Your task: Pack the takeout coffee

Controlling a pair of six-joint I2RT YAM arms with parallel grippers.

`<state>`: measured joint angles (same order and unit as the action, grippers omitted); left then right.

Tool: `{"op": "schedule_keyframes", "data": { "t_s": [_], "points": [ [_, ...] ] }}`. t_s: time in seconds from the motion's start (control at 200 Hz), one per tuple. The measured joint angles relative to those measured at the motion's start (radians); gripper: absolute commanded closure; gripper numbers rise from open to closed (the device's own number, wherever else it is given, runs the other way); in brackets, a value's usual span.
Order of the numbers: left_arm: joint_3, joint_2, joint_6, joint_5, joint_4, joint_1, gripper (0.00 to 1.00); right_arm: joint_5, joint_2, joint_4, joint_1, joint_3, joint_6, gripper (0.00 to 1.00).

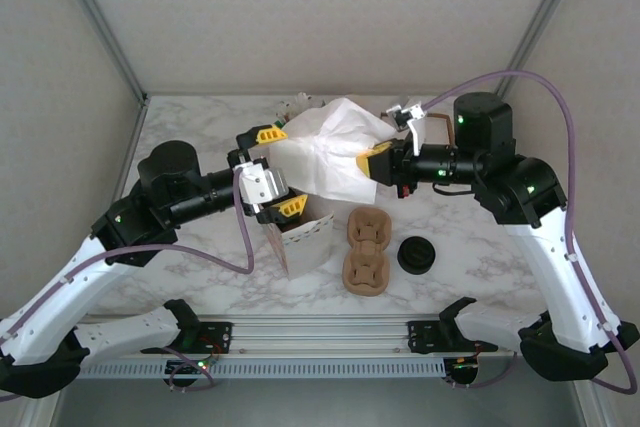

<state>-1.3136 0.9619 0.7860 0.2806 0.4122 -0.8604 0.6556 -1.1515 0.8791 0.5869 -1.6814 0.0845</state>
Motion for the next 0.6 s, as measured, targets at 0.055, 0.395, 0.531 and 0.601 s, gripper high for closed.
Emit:
{"op": "schedule_keyframes", "data": {
  "t_s": [0.055,0.395,0.531,0.601],
  "points": [
    [-0.012,0.008,0.019,-0.006,0.005,-0.008,0.0,0.0,-0.003,0.011,0.021,-0.01,-0.013,1.0],
    [-0.053,0.047,0.06,-0.029,0.053,-0.023,0.07,0.001,-0.007,0.046,0.103,-0.027,-0.064,1.0],
    [-0.054,0.052,0.048,-0.026,0.065,-0.023,0.14,0.01,-0.01,0.043,0.123,-0.028,-0.066,1.0],
    [-0.054,0.059,0.042,-0.023,0.071,-0.023,0.23,0.023,-0.015,0.034,0.134,-0.028,-0.066,1.0]
  ]
}}
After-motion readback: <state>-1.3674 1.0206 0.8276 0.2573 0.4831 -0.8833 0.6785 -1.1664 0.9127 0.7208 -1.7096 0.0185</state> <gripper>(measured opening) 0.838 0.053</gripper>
